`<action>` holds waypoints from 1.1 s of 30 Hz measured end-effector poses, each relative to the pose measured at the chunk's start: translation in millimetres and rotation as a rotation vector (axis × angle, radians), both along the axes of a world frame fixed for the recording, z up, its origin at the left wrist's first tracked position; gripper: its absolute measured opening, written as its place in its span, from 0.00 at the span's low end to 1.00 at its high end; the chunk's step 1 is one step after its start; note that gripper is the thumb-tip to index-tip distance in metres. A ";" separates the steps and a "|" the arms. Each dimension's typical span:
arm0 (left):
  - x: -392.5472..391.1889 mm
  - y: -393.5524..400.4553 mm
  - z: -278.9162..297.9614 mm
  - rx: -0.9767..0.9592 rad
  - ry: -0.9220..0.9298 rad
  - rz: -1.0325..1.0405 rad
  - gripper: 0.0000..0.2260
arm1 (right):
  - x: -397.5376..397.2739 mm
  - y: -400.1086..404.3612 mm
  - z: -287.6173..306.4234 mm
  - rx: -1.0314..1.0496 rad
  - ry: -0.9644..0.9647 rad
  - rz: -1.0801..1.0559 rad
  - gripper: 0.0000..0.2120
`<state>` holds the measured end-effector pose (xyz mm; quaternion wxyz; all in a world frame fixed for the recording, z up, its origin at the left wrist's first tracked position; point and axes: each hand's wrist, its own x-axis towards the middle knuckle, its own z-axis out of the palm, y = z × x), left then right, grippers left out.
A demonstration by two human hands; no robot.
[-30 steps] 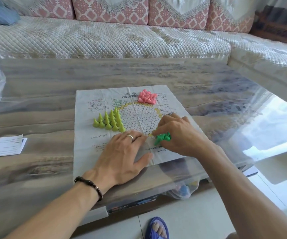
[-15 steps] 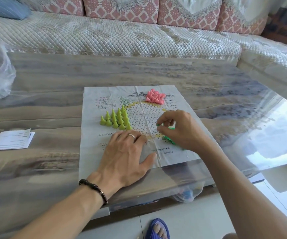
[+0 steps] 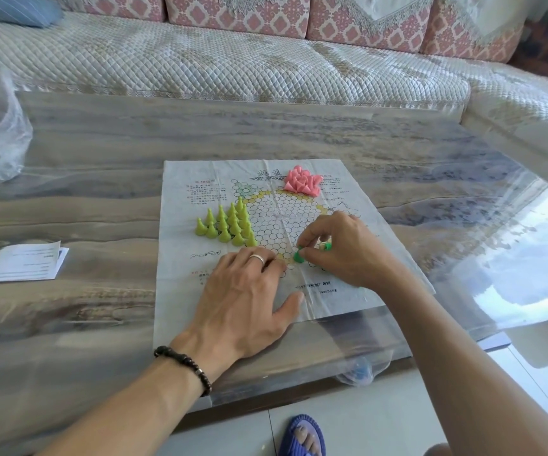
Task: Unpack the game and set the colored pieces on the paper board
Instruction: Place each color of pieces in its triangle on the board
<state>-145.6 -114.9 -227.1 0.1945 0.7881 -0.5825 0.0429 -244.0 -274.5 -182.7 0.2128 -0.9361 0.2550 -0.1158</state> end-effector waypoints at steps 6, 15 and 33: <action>-1.0 -0.4 0.8 -0.005 -0.007 0.002 0.23 | -2.5 -0.9 0.0 0.012 0.008 0.006 0.04; -1.2 0.1 2.7 -0.008 0.003 -0.002 0.22 | -26.8 -19.7 17.6 0.056 -0.086 -0.132 0.09; 0.1 0.2 2.2 -0.005 0.013 -0.004 0.22 | -17.7 -9.8 9.0 0.055 -0.081 -0.100 0.04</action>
